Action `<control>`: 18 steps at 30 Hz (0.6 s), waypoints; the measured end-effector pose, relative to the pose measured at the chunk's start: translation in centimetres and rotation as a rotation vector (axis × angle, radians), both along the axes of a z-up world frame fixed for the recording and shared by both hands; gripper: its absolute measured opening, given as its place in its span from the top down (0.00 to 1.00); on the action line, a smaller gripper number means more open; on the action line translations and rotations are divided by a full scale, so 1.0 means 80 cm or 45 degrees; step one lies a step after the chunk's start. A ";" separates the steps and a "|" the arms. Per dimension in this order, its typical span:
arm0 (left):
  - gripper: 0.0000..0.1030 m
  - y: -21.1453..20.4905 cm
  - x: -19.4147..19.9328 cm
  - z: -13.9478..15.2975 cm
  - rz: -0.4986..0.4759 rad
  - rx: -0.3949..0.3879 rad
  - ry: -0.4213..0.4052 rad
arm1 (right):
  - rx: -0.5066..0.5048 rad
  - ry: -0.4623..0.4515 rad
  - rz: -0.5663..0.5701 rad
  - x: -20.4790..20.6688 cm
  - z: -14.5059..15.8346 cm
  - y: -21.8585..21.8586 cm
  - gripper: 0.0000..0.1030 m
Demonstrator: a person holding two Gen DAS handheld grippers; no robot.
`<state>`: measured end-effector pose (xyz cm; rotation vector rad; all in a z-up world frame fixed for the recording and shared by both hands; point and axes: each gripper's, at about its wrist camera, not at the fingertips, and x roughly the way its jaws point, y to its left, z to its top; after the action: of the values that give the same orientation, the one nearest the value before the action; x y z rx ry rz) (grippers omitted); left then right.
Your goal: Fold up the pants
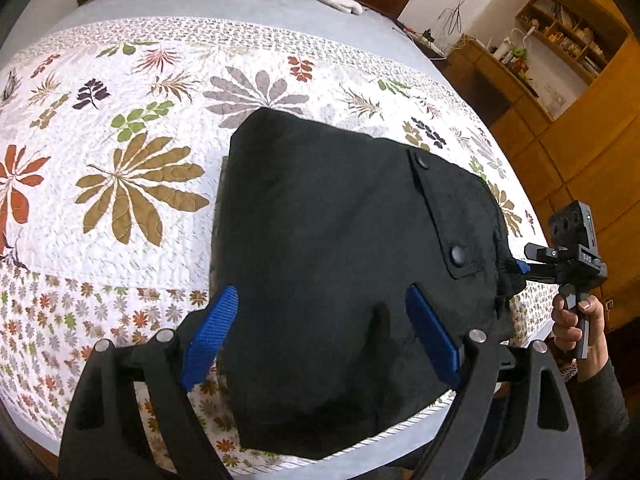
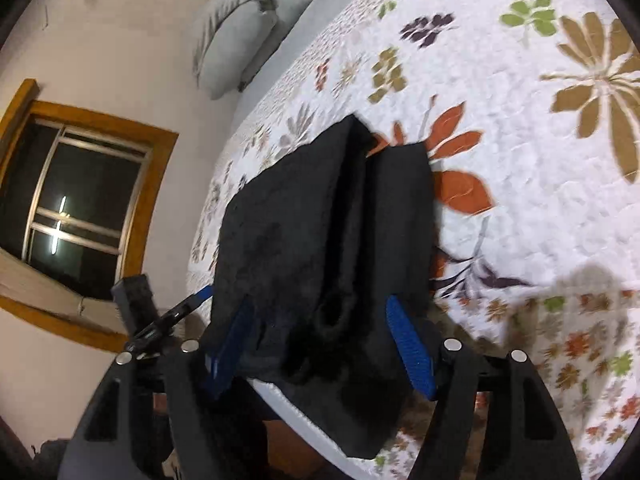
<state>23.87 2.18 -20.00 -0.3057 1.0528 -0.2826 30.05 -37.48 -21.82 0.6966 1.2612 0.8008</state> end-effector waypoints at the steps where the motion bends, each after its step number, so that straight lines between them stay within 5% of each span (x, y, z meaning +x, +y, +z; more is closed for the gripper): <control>1: 0.17 -0.002 0.002 -0.004 -0.006 -0.003 0.009 | 0.022 0.017 0.007 0.004 -0.005 0.004 0.32; 4: 0.16 -0.004 0.002 -0.008 -0.008 0.016 0.011 | 0.123 0.057 0.000 0.012 -0.015 0.015 0.43; 6: 0.15 -0.001 0.004 -0.011 0.010 0.018 0.017 | 0.093 0.051 -0.005 0.011 -0.019 0.015 0.74; 13: 0.15 0.003 0.003 -0.003 -0.001 0.006 0.004 | 0.095 0.000 -0.047 -0.024 0.007 -0.013 0.81; 18: 0.15 -0.001 0.008 -0.009 -0.007 0.014 0.026 | 0.073 0.047 -0.105 -0.029 -0.028 -0.023 0.81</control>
<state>24.52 2.09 -20.74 -0.2965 1.0754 -0.2785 27.77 -39.36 -24.05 0.8078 1.2386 0.7614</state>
